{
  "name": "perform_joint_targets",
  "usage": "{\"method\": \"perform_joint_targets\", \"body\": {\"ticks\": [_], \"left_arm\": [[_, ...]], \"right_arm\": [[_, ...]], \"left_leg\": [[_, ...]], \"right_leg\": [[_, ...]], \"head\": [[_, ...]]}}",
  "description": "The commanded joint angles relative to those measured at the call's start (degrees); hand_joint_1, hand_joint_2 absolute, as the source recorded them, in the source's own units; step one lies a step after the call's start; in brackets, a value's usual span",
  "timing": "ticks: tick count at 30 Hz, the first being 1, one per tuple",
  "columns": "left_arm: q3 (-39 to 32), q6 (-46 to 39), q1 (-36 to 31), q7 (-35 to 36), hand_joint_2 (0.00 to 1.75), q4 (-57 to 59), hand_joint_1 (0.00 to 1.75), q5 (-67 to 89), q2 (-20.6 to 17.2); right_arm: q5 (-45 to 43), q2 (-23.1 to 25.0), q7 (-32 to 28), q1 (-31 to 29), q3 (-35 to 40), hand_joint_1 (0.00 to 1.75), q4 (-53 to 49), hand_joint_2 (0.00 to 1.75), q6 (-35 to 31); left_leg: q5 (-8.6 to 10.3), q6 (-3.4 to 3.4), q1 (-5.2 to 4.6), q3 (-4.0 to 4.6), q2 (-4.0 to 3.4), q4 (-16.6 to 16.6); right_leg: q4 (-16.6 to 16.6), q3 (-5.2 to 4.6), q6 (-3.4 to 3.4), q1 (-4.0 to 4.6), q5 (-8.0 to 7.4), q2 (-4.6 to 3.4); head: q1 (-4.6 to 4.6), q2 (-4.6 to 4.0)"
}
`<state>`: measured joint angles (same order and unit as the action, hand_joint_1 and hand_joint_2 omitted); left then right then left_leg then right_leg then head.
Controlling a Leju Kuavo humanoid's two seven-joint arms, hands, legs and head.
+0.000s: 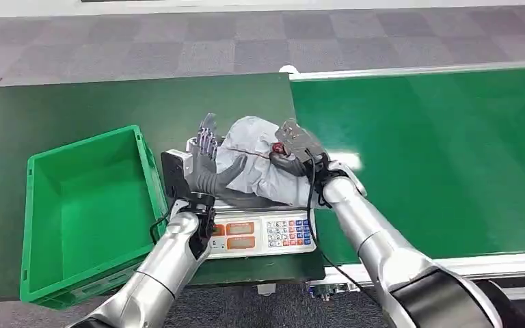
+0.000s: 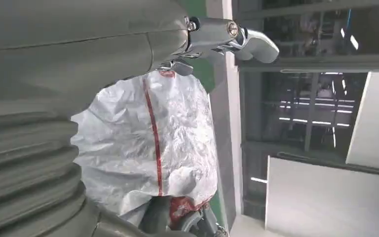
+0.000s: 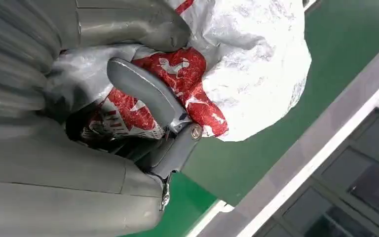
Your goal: Moved the parcel from conveyor to table for the left to box.
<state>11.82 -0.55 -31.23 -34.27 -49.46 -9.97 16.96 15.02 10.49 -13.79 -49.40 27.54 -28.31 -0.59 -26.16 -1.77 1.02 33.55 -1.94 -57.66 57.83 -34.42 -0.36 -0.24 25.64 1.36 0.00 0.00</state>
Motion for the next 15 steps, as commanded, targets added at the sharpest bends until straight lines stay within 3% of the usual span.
{"method": "perform_joint_targets", "body": {"ticks": [1, 15], "left_arm": [[0.9, -0.5, -0.7, -0.2, 1.75, 0.8, 0.00, 0.1, -2.7], [0.6, -0.8, -0.1, -0.3, 1.75, -0.4, 0.00, 0.3, -2.8]], "right_arm": [[0.3, 1.2, -1.6, -4.0, 4.6, 0.00, 5.7, 1.75, -0.1], [-1.0, -3.0, -4.4, -1.8, 1.4, 0.00, 2.2, 1.75, -6.3]], "left_leg": [[0.01, 0.10, -0.07, -0.08, 0.04, 0.1], [0.03, 0.10, -0.06, -0.06, 0.19, 0.1]], "right_leg": [[0.0, 0.03, 0.03, -0.08, -0.01, -0.19], [0.0, 0.05, 0.03, -0.07, 0.01, -0.01]], "head": [[0.02, 0.00], [0.00, 0.00]]}}
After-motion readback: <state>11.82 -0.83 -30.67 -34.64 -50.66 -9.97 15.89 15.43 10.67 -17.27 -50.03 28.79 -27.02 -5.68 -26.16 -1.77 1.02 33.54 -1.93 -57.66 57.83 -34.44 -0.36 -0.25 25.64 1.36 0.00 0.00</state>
